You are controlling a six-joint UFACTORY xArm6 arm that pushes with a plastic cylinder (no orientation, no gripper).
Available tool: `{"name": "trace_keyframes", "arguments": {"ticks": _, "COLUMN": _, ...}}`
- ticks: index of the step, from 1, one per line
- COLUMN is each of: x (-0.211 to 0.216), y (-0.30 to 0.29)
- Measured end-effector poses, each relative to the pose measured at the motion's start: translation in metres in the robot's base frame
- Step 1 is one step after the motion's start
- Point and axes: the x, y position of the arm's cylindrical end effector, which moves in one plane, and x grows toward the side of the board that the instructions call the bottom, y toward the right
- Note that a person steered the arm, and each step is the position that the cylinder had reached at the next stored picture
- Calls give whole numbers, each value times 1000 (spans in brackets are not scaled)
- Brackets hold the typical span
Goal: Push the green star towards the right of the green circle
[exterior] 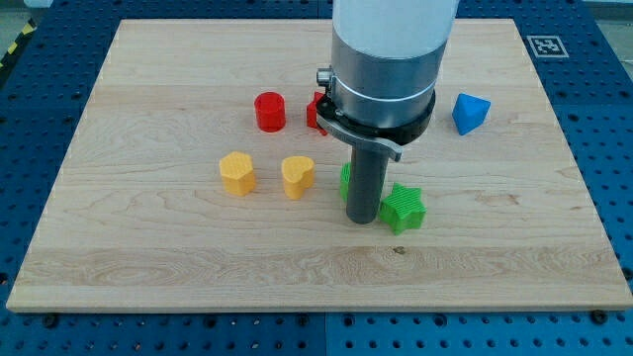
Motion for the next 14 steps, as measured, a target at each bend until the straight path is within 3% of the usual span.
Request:
{"name": "trace_keyframes", "arguments": {"ticks": 2, "x": 27, "y": 7}}
{"name": "trace_keyframes", "arguments": {"ticks": 5, "x": 27, "y": 52}}
{"name": "trace_keyframes", "arguments": {"ticks": 13, "x": 1, "y": 72}}
{"name": "trace_keyframes", "arguments": {"ticks": 14, "x": 32, "y": 78}}
